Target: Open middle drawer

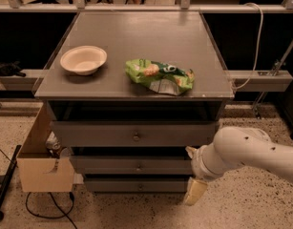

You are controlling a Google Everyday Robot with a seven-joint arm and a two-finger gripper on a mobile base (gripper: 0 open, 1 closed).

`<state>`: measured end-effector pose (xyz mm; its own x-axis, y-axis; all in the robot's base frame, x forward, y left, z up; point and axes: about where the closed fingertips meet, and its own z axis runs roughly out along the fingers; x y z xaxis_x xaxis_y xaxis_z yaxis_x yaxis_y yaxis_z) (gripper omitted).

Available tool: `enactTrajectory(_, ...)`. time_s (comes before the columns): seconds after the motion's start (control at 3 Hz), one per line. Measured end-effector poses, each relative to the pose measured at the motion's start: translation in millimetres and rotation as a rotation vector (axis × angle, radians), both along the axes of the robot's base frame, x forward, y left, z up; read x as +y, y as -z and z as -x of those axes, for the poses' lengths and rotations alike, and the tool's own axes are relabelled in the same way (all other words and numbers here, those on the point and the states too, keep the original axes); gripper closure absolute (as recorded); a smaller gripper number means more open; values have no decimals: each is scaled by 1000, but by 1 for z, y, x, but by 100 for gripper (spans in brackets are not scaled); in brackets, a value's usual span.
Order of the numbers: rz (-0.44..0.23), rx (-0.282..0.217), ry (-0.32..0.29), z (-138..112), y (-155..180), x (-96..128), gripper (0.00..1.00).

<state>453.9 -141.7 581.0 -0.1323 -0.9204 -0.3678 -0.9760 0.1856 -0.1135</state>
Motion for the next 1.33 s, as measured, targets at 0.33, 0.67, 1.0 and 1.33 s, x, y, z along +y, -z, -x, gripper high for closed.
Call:
enactTrajectory(0.33, -103, -7, -16, 43, 33, 7, 0)
enactTrajectory(0.67, -128, -27, -34, 65, 54, 2, 0)
enactTrajectory(1.0, -82, -48, -43, 65, 77, -6, 0)
enactTrajectory(1.33, 27, -54, -106, 11, 116, 17, 0)
